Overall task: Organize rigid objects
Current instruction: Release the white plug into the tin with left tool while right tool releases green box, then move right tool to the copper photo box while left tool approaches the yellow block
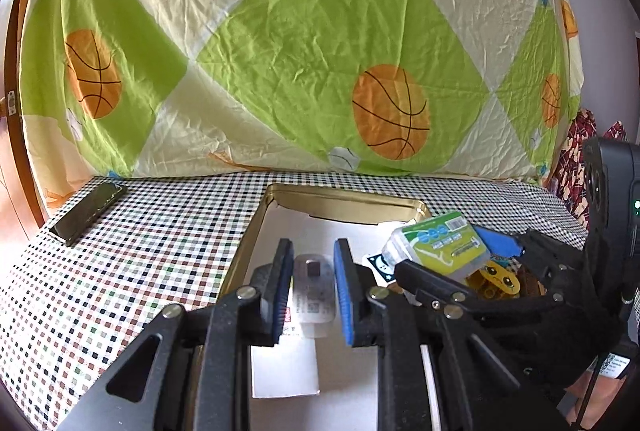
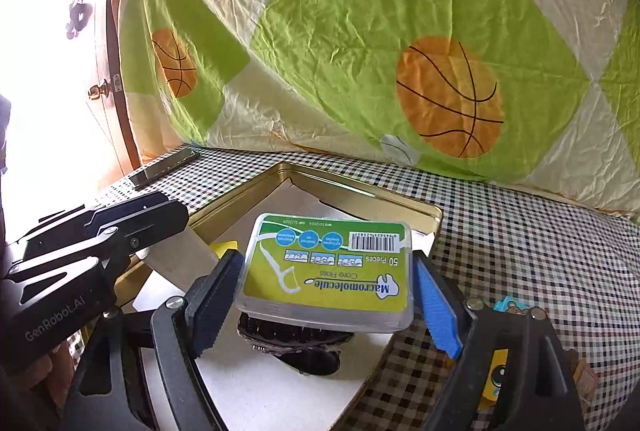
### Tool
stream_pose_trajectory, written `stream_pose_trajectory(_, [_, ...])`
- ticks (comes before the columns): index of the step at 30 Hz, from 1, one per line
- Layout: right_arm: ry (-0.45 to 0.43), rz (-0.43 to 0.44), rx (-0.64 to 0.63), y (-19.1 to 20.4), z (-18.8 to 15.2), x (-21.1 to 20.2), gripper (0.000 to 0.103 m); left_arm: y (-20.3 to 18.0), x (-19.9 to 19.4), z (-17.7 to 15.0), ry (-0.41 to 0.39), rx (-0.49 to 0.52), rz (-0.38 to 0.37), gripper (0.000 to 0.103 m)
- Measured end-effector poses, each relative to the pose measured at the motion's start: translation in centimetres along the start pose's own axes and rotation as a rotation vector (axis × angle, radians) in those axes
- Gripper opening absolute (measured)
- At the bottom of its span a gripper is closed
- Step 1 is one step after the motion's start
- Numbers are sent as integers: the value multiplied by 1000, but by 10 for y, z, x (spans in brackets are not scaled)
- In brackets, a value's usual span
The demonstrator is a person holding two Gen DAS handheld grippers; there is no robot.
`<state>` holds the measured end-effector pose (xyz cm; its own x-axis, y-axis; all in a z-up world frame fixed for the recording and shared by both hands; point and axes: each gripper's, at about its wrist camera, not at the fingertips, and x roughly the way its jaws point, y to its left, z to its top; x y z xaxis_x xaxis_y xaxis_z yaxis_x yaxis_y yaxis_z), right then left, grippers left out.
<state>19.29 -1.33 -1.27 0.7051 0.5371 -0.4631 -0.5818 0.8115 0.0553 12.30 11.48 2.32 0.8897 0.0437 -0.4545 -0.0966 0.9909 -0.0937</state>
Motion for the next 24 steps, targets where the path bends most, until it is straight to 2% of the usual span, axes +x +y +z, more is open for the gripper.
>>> stream_pose_trajectory(1, [0,3,-8,2,0,2,85,0,0,1,1,-2,-8,24])
stream_pose_trajectory(3, [-17,-2,-30,6,0,-1,89,0,-1,0,-6,-3,-1,47])
stream_pose_trajectory(4, [-34,-4,-36,6,0,-4,93,0,-4,0,-22,-8,10,69])
stream_pose_trajectory(5, [-54,-9,-40,6,0,-9,95,1,-7,0,-43,-14,16,81])
stream_pose_trajectory(8, [-103,-33,-37,1,-2,-25,96,2,-16,0,-64,-31,-2,82])
stream_pose_trajectory(11, [-135,-92,-33,-13,-6,-43,97,-1,-24,-1,-89,-22,27,91])
stream_pose_trajectory(13, [-146,-119,-11,-30,-9,-56,97,-5,-26,-2,-93,-19,29,92])
stream_pose_trajectory(17, [-136,-201,57,-73,-20,-82,96,-22,-24,-5,-81,-7,9,94])
stream_pose_trajectory(19, [-130,-254,103,-97,-28,-97,96,-36,-23,-6,-84,7,-3,98])
stream_pose_trajectory(24, [-97,-370,223,-153,-52,-130,96,-80,-20,-11,-72,68,-65,98])
